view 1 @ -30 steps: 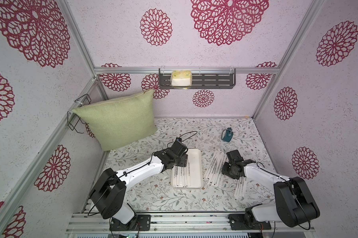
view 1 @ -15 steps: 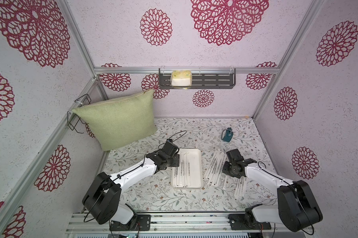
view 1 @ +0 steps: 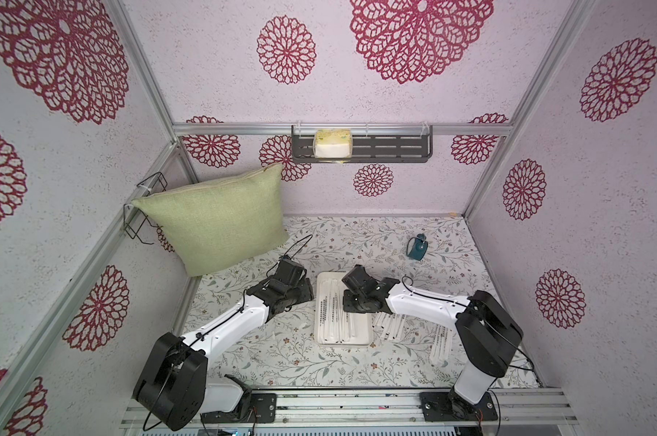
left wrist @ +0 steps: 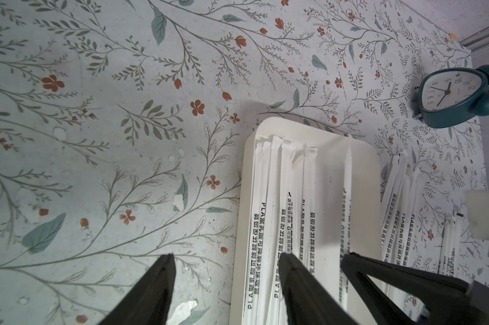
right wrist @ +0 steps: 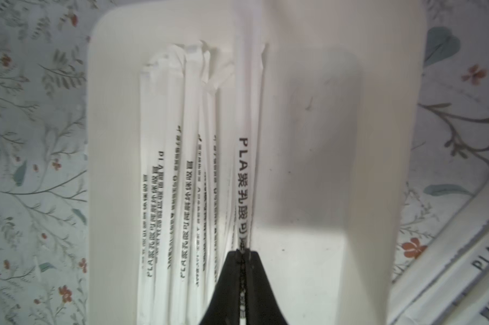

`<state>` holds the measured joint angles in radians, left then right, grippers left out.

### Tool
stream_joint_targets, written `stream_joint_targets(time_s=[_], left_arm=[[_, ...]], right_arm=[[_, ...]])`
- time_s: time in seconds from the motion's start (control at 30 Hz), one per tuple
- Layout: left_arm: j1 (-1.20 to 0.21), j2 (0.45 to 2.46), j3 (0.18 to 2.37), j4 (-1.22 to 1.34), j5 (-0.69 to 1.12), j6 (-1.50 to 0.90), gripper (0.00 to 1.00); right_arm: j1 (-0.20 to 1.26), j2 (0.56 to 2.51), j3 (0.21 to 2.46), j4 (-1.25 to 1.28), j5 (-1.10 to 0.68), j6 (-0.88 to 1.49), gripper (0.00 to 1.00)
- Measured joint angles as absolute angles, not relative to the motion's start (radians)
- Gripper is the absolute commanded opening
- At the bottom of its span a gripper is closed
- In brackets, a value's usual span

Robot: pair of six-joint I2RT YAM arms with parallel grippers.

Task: Put the straws into the storage box
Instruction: Place the straw in the storage box.

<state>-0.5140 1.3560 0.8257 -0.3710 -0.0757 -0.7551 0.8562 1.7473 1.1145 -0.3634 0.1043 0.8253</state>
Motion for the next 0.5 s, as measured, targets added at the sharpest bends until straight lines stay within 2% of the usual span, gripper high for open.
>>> stream_joint_targets(time_s=[0.23, 0.5], left_arm=[[-0.514, 1.354, 0.81, -0.365, -0.066, -0.757, 0.65], [-0.514, 1.354, 0.806, -0.355, -0.061, -0.756, 0.65]], right_arm=[[0.85, 1.769, 1.085, -0.332, 0.074, 0.845, 0.12], [0.849, 1.807, 1.081, -0.288, 0.063, 0.883, 0.18]])
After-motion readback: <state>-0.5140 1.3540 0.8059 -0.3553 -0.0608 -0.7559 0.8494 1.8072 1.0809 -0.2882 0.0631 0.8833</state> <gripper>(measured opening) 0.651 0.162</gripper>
